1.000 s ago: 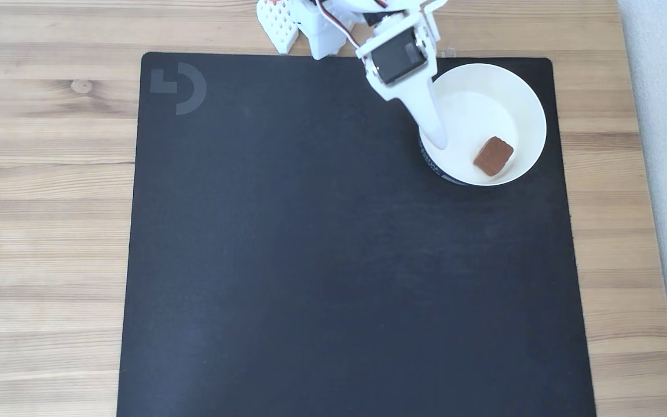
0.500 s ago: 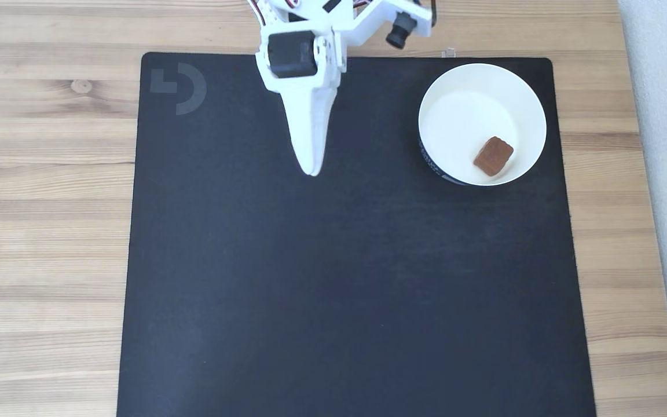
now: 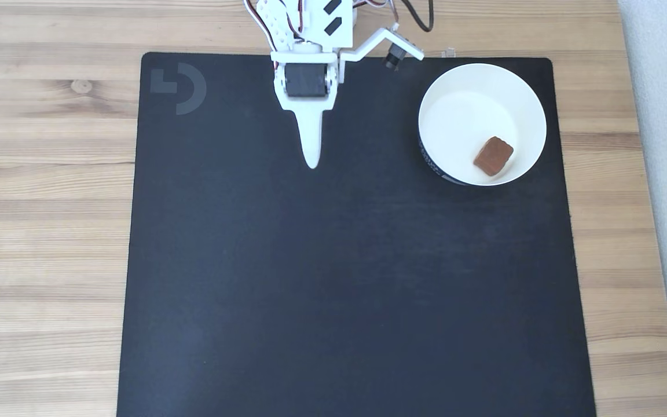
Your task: Pick up the toy and place it on the plate
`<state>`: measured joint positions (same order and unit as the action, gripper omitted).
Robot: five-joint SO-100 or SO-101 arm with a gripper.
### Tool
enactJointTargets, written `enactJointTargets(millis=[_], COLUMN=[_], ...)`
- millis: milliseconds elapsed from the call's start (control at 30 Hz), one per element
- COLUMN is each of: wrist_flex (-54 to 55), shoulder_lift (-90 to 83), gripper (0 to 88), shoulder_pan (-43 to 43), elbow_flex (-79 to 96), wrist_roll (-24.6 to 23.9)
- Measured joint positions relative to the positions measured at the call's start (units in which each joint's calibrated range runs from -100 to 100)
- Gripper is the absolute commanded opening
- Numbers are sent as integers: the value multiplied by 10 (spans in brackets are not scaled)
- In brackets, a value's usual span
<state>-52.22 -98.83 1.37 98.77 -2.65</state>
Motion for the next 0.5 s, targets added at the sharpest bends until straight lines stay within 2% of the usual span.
enactJointTargets(millis=[500], wrist_flex=[-9], shoulder_lift=[0], gripper=[25], shoulder_pan=[2], elbow_flex=[0], wrist_roll=[0])
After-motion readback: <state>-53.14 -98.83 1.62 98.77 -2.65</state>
